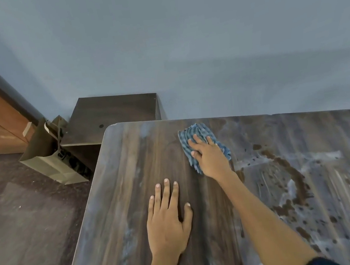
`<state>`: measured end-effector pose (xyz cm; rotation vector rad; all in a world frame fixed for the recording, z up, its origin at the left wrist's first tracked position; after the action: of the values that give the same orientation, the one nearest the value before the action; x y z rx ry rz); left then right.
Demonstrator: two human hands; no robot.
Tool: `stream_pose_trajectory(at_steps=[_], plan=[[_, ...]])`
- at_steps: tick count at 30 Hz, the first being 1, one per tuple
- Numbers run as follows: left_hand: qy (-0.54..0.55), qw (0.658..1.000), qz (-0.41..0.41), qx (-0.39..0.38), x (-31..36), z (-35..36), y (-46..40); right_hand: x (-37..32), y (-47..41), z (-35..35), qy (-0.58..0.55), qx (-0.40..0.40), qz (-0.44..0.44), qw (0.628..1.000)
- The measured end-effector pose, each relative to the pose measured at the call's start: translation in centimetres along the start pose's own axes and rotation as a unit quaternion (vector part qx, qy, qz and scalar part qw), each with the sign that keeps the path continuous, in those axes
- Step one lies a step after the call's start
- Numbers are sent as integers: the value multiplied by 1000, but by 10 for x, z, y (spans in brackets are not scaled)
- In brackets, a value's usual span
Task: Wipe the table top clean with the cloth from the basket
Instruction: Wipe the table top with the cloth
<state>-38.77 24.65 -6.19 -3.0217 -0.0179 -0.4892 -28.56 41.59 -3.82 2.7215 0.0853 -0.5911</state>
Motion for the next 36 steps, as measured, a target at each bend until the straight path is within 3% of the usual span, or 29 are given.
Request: stream_pose_trajectory(at_steps=[6,10,12,19,23,28,32,34,36], plan=[[-27,999,-8,-18,5,-9,-4,-41,-39,-1,2,4,-41,999],[-33,999,-12,-18,3,-5,-4,-45,-8,8,-67,-32,-122,990],[-34,999,-9,-17,2,-5,-4,-32,14,12,-50,-10,-140,989],[-21,1000,-13,-6,2,-4,-2,24,5,-3,35,184,28,982],[-16,1000,-14,-2,2,-5,-2,-3,-39,-6,40,154,70,985],[-1,1000,-23,-3,4,-9,-3,-47,-48,11,86,127,-36,987],[-7,1000,-23,-2,4,-9,-4,-39,-7,29,107,69,-161,979],[-12,1000,-21,-1,4,-8,-5,-16,11,32,134,86,-165,973],[-2,1000,-15,16,3,-7,-5,10,9,23,144,118,-107,977]])
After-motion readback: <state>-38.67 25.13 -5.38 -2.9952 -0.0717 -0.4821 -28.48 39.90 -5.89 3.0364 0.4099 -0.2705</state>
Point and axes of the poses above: each hand's wrist, its own y-axis away from the middle knuckle, its own z-axis out of the palm, x = y × z, the point moved 2 cm from there along -y, towards the middle knuckle, and after that the axes turned 15 degrees about z, right-handed, at the moved point
